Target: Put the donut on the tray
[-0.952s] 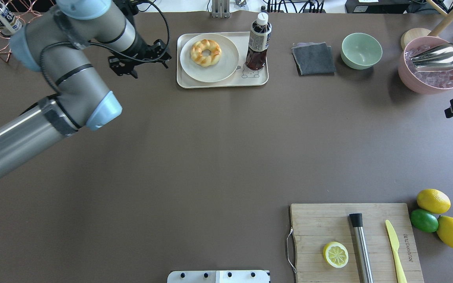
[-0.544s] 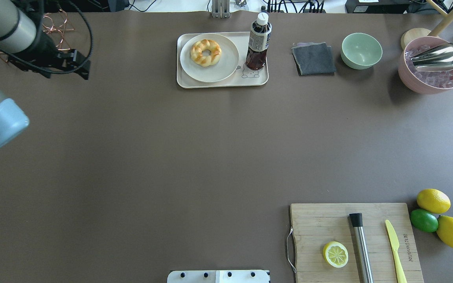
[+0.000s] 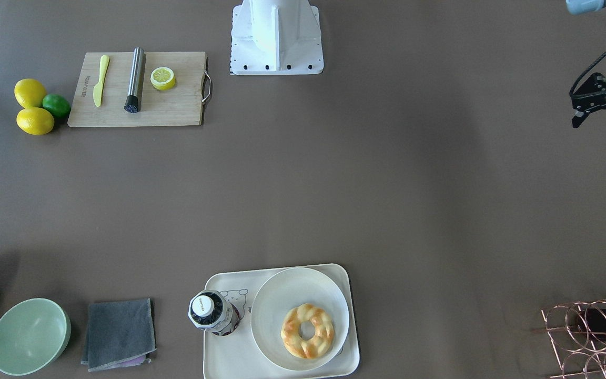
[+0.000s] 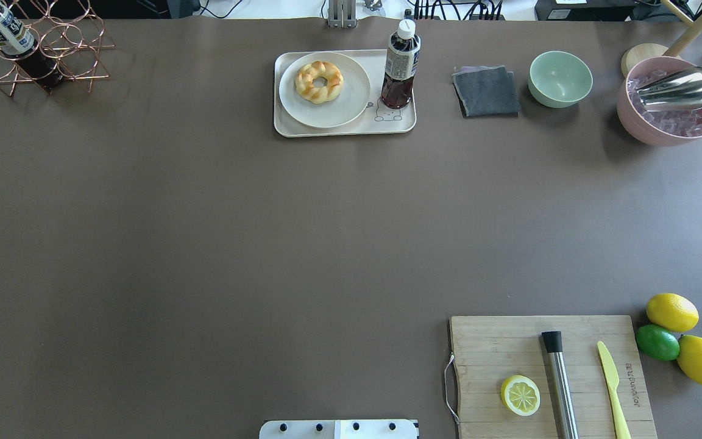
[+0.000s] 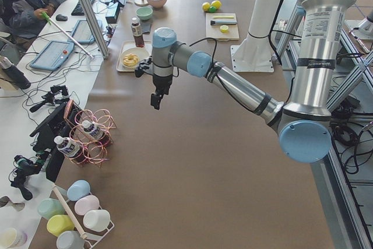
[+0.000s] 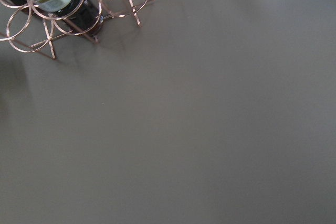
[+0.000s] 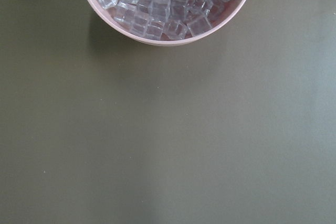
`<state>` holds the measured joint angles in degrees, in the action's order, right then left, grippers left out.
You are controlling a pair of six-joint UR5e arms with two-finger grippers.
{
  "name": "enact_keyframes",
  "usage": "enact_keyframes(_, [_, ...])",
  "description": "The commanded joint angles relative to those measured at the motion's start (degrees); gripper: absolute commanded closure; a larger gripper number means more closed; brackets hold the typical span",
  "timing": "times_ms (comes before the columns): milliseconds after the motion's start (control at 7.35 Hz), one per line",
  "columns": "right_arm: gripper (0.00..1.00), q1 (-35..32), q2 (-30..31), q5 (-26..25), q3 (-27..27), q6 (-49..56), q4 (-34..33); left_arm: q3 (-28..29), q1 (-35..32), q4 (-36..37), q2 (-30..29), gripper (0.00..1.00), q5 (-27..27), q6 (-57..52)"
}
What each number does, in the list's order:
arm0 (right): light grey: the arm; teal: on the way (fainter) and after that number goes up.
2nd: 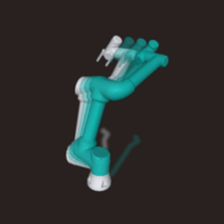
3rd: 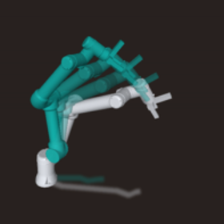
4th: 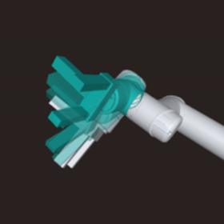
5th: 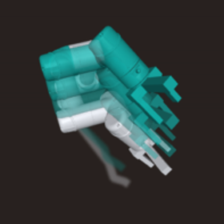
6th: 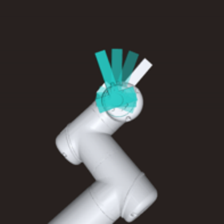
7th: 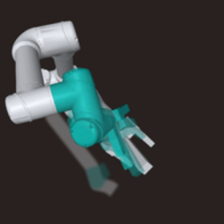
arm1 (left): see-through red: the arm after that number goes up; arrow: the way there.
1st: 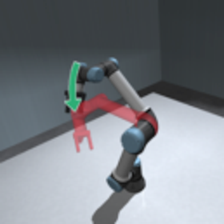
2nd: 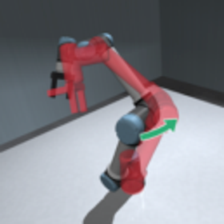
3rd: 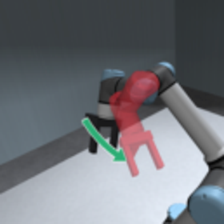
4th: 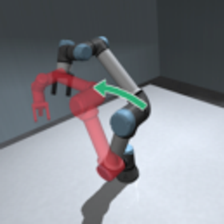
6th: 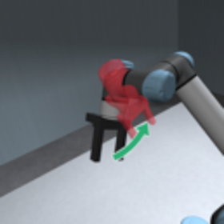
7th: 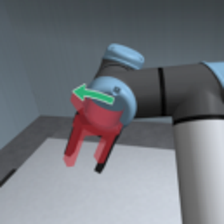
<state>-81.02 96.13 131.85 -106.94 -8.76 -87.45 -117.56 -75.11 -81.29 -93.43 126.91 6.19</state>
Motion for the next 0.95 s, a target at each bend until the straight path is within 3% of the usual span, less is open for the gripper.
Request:
enact_keyframes(0, [0.0,-3.5,3.4,1.3,0.3,6.1,0.0,5.0,-8.4,-6.2,9.7,0.02,2.2,-16.3])
enact_keyframes(272, [0.0,-4.0,4.9,1.1,1.2,7.8,0.0,5.8,-8.7,-10.5,14.1,0.02,2.2,-15.9])
enact_keyframes(816, [0.0,-6.3,7.9,1.2,1.2,8.1,3.0,5.2,-8.7,-10.6,14.7,0.02,2.2,-15.9])
